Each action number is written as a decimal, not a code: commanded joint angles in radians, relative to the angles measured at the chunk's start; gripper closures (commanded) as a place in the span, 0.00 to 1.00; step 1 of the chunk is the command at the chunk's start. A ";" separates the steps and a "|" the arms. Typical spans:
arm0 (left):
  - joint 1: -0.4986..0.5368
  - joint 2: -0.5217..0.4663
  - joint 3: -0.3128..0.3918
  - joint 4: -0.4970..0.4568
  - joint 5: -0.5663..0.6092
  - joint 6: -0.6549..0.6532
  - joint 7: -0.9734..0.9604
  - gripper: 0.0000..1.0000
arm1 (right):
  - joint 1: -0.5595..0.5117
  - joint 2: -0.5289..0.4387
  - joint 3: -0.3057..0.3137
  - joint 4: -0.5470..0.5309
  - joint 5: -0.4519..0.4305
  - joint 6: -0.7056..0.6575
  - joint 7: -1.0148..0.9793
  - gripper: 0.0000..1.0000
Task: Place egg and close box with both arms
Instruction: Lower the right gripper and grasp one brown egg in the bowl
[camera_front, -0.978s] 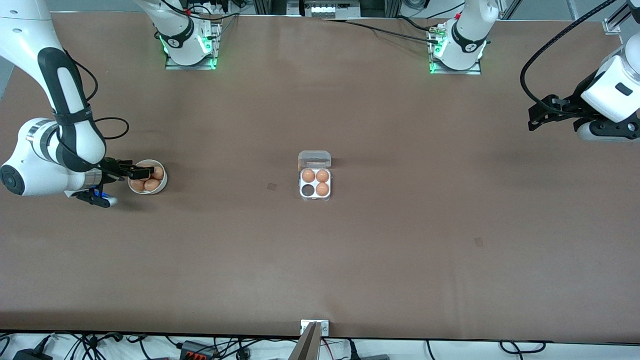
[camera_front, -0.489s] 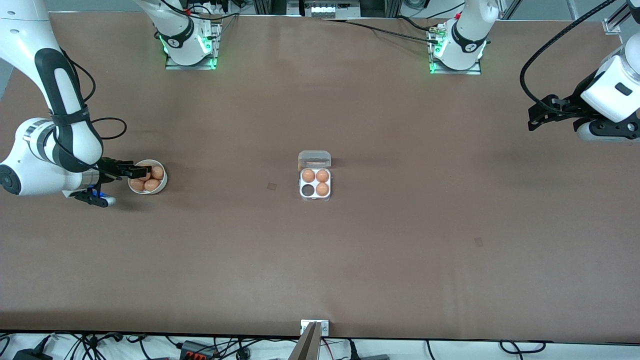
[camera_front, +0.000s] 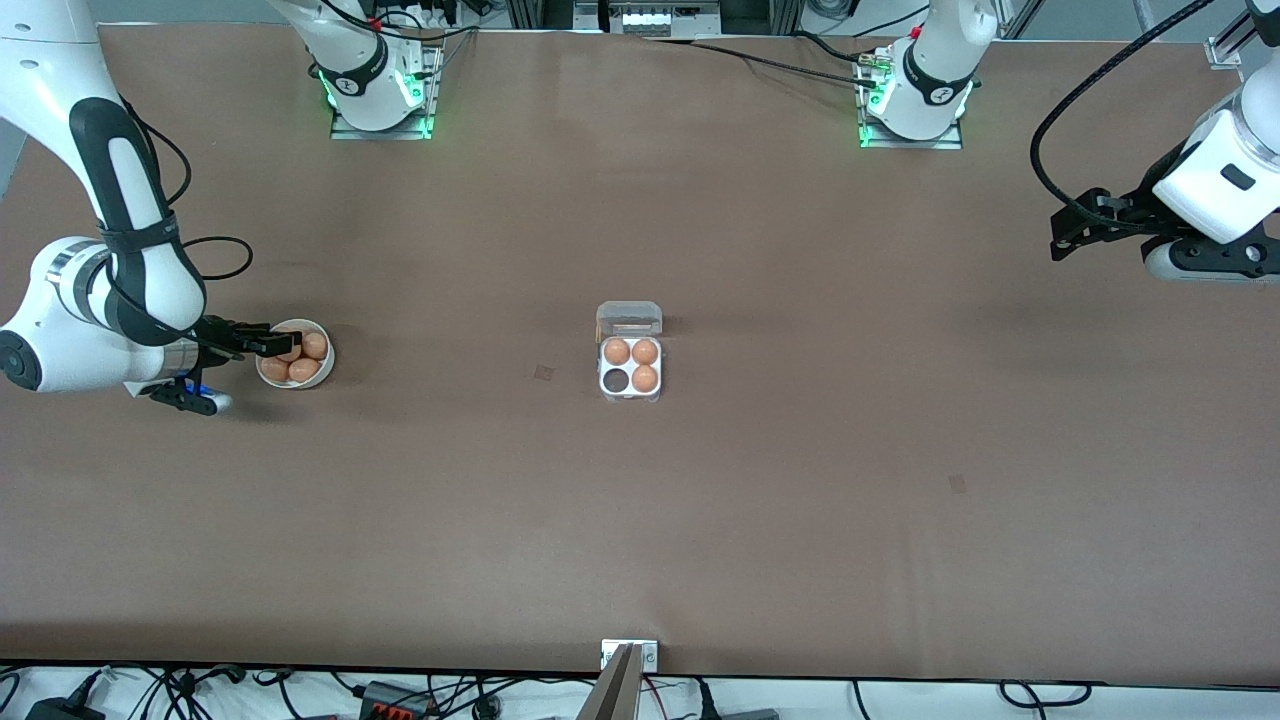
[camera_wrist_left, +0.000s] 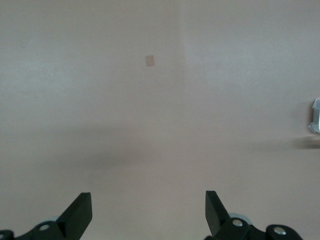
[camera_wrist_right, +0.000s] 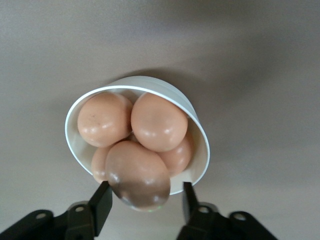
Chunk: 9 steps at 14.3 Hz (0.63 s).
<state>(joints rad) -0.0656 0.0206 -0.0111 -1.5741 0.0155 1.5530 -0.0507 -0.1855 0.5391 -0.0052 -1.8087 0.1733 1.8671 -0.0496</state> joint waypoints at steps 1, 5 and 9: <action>-0.002 -0.007 0.000 0.003 -0.003 -0.005 0.012 0.00 | -0.009 0.021 0.007 0.026 0.015 -0.013 -0.022 0.46; 0.000 -0.007 0.000 0.003 -0.003 -0.007 0.012 0.00 | -0.009 0.021 0.007 0.041 0.015 -0.020 -0.026 0.61; 0.004 -0.007 0.000 0.003 -0.003 -0.008 0.012 0.00 | -0.006 0.019 0.013 0.135 0.015 -0.124 -0.029 0.66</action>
<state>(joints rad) -0.0649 0.0206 -0.0111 -1.5741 0.0155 1.5529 -0.0507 -0.1851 0.5463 -0.0032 -1.7607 0.1739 1.8295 -0.0575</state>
